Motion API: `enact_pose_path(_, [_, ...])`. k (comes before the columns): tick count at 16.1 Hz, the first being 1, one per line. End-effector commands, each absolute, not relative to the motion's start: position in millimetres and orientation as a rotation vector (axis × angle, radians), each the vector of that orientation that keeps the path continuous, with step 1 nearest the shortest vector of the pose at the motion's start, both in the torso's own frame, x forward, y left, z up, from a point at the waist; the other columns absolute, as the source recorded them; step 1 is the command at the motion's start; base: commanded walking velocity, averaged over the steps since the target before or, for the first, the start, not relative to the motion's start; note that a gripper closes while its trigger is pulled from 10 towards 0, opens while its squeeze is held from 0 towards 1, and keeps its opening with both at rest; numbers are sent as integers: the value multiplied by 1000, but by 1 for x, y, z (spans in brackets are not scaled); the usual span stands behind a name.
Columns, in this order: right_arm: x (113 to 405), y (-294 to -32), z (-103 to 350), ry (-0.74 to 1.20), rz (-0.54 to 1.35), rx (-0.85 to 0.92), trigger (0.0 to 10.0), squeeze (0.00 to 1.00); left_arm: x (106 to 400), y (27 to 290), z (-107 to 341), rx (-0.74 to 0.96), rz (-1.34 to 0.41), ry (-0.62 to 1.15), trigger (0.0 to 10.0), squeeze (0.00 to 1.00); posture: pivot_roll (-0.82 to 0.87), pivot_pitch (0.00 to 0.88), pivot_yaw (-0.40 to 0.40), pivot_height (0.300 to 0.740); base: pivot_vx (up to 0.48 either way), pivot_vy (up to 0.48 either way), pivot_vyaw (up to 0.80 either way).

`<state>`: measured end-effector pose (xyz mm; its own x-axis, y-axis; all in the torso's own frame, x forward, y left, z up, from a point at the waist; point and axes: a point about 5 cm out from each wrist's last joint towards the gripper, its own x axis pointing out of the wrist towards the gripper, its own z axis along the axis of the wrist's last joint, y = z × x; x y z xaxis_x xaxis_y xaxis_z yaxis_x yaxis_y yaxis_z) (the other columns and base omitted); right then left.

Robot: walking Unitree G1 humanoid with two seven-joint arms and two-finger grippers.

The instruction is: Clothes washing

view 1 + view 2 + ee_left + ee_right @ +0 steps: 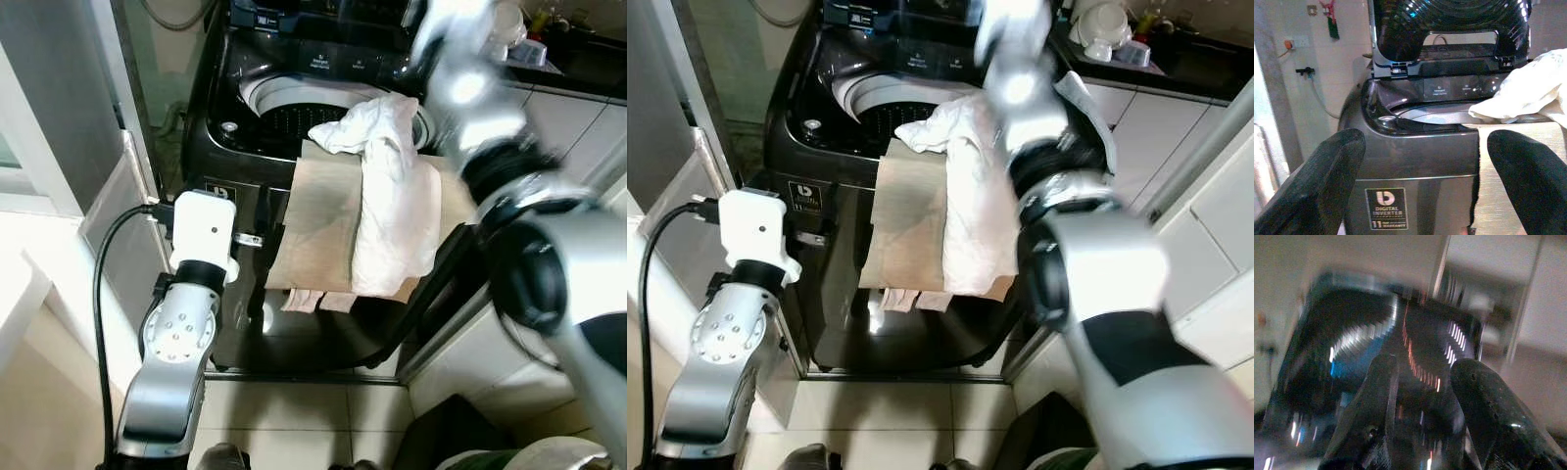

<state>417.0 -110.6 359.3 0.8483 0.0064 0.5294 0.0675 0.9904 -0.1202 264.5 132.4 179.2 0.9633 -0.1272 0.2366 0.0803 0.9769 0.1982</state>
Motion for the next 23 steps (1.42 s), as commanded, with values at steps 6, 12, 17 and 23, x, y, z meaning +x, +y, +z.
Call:
enact_pose_path(6, [410, -138, 358, -671, -57, -101, 10000, 0, 283, 118, 183, 167, -174, -284, 10000, 0, 72, 0, -84, 740, 0, 0, 0])
enact_pose_path(12, [374, -157, 207, -437, -70, -51, 10000, 0, 286, 119, 181, 161, -185, -286, 10000, 0, 31, 0, -61, 740, 0, 0, 0])
enact_pose_path(17, [334, -149, 153, -269, 22, -40, 10000, 0, 289, 116, 182, 164, -222, -291, 10000, 0, 15, 0, -37, 740, 0, 0, 0])
enact_pose_path(23, [315, -150, 84, 42, 125, -30, 10000, 0, 289, 117, 181, 163, -225, -291, 10000, 0, 21, 0, -35, 740, 0, 0, 0])
